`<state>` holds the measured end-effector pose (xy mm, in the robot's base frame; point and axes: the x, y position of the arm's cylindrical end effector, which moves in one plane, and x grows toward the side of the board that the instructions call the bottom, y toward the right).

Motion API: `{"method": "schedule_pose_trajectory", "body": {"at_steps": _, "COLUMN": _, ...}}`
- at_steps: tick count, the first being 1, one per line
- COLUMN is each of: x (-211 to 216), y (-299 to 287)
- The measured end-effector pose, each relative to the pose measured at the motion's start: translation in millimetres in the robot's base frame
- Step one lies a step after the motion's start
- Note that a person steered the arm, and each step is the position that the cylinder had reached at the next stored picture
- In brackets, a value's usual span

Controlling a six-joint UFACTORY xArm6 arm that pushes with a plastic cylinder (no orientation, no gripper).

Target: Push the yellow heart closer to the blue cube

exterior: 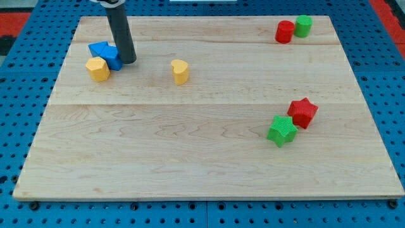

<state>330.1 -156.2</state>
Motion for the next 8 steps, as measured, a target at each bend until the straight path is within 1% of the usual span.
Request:
{"method": "schedule_pose_trajectory", "body": {"at_steps": 2, "x": 0, "y": -19}}
{"method": "schedule_pose_trajectory", "body": {"at_steps": 4, "x": -5, "y": -19}}
{"method": "schedule_pose_trajectory", "body": {"at_steps": 5, "x": -12, "y": 27}}
{"method": "schedule_pose_trajectory", "body": {"at_steps": 6, "x": -17, "y": 97}}
{"method": "schedule_pose_trajectory", "body": {"at_steps": 7, "x": -18, "y": 183}}
{"method": "schedule_pose_trajectory", "body": {"at_steps": 8, "x": -8, "y": 186}}
